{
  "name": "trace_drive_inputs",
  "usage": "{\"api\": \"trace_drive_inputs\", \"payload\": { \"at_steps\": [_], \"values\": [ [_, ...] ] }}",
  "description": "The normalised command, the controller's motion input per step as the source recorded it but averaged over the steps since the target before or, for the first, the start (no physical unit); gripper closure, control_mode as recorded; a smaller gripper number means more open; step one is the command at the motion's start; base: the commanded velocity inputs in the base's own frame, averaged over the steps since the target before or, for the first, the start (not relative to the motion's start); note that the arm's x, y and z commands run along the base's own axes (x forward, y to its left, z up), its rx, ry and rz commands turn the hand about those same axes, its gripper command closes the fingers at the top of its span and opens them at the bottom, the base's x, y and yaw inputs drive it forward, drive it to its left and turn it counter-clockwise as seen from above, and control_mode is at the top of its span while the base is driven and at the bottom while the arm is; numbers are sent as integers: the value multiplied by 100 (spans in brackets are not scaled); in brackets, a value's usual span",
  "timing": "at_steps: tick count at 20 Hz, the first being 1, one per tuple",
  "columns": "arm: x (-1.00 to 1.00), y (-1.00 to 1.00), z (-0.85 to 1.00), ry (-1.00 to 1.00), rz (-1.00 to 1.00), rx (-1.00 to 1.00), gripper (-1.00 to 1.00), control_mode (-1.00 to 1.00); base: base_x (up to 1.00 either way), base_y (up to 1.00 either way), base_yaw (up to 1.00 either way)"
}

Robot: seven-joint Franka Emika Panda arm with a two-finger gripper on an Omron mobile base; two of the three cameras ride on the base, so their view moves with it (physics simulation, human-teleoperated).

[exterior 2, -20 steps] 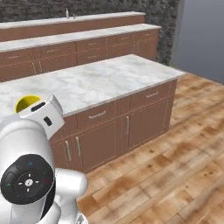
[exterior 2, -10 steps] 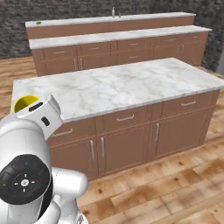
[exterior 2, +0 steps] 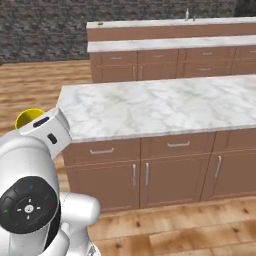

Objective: Open the cabinet directly in front. Then move the liquor and the cup to the dining counter with the candle on it.

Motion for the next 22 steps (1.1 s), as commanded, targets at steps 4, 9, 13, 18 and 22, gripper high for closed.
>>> {"api": "trace_drive_inputs", "payload": {
  "at_steps": [4,9,13,18,22],
  "values": [
    [0,0,0,0,0,0,100,100,0,9,26],
    [0,0,0,0,0,0,100,100,0,39,13],
    [0,0,0,0,0,0,100,100,0,73,8],
    [0,0,0,0,0,0,100,100,0,97,5],
    [0,0,0,0,0,0,100,100,0,100,5]
  ]
}}
